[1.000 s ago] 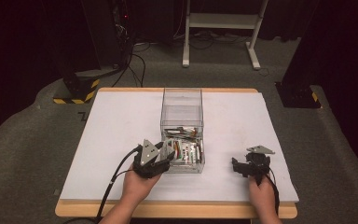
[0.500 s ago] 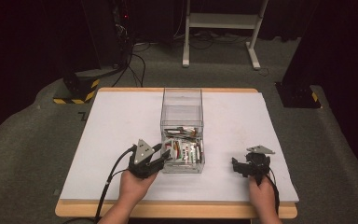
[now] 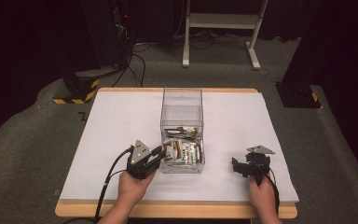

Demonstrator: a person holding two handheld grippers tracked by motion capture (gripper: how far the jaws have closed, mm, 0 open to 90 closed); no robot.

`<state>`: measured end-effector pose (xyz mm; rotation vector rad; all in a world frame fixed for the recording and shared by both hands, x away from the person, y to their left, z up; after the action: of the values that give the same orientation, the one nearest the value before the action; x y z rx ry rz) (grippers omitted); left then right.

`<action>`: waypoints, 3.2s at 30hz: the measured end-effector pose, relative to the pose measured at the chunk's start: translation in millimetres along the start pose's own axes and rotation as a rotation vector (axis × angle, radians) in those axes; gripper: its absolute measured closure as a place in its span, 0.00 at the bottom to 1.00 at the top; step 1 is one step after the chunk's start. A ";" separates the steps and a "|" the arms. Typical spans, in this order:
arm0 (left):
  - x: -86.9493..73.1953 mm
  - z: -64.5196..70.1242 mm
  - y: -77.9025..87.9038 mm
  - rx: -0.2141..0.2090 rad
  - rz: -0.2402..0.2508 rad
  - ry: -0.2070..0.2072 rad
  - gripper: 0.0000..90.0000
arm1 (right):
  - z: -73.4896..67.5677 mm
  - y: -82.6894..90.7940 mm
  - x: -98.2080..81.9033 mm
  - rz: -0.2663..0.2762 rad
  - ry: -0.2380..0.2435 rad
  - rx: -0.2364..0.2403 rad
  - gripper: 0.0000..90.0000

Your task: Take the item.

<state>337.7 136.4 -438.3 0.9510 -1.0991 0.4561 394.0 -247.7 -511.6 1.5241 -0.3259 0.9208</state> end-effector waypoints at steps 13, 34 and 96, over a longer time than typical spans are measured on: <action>-4.0 -0.1 0.3 -0.023 0.042 0.044 1.00 | -0.1 0.1 0.0 -0.001 -0.002 0.000 0.13; 3.0 -0.1 12.7 -0.024 0.177 0.055 1.00 | -0.1 0.0 0.0 -0.001 0.000 0.000 0.13; 16.6 -31.5 50.1 0.033 0.335 0.086 1.00 | 0.1 -0.1 0.0 0.000 0.001 0.000 0.13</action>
<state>325.3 187.6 -406.6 0.7696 -1.1789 0.7836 394.0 -247.8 -511.7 1.5237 -0.3254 0.9215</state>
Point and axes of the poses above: each handheld gripper's, and its own axes: y roughly backward along the jaws, x roughly out of its top, z roughly to its right, the point moved 1 cm from there along -y, roughly forward along the jaws, and after that the axes turned 5 degrees about y, right-handed, at the moved point
